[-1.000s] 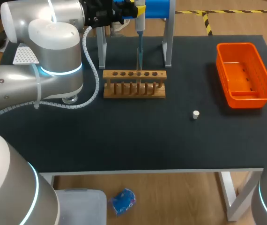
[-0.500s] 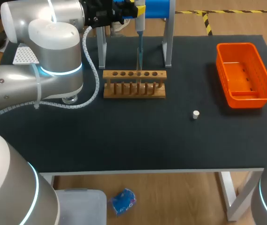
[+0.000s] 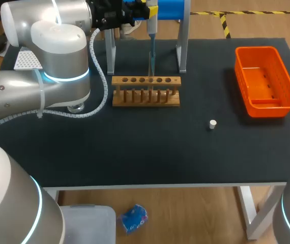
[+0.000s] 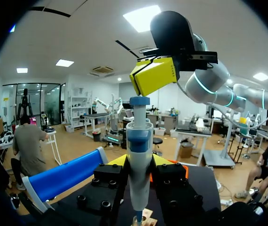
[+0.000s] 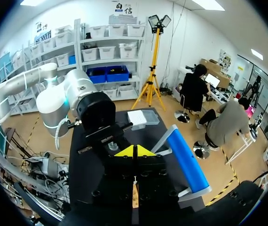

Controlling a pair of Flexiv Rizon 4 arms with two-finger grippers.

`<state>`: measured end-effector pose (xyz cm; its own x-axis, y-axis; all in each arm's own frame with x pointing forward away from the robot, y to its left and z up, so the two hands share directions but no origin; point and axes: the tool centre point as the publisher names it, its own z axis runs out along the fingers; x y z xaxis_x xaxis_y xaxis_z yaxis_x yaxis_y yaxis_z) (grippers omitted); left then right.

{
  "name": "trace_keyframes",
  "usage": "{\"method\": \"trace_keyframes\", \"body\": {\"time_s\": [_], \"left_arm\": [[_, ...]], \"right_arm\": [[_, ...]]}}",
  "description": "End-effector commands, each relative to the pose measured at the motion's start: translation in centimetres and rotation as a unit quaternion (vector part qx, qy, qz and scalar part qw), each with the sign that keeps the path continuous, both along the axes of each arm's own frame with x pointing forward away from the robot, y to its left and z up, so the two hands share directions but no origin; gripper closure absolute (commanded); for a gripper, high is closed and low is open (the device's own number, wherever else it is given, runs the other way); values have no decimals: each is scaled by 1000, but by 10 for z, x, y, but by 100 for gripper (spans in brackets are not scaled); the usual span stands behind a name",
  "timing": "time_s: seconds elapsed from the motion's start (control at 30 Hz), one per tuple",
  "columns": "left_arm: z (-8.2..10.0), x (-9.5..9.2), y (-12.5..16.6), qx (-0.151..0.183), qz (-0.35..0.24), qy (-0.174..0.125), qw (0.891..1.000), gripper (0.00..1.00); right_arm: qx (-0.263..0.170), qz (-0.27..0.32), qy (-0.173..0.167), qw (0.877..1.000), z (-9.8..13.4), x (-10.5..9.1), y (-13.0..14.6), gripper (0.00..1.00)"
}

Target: Invert the test tube, pick up the pipette, mount the tip to pipette, aspirate from beaker and dispense into the tube, eject the tip, return the pipette, and cap with the stopper.

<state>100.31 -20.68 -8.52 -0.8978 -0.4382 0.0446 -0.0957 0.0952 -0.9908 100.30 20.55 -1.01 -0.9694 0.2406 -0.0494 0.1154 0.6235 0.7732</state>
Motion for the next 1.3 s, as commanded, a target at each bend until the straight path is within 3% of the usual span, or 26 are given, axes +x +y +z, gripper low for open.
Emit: {"method": "trace_keyframes", "body": {"time_s": [0.03,1.3], "left_arm": [[-1,0,-1,-2,0,-1,1000,100],[-1,0,-1,-2,0,-1,1000,100]], "right_arm": [[-3,1,4,1000,-3,0,-1,100],[-1,-5,32,999,-30,-13,-6,100]]}}
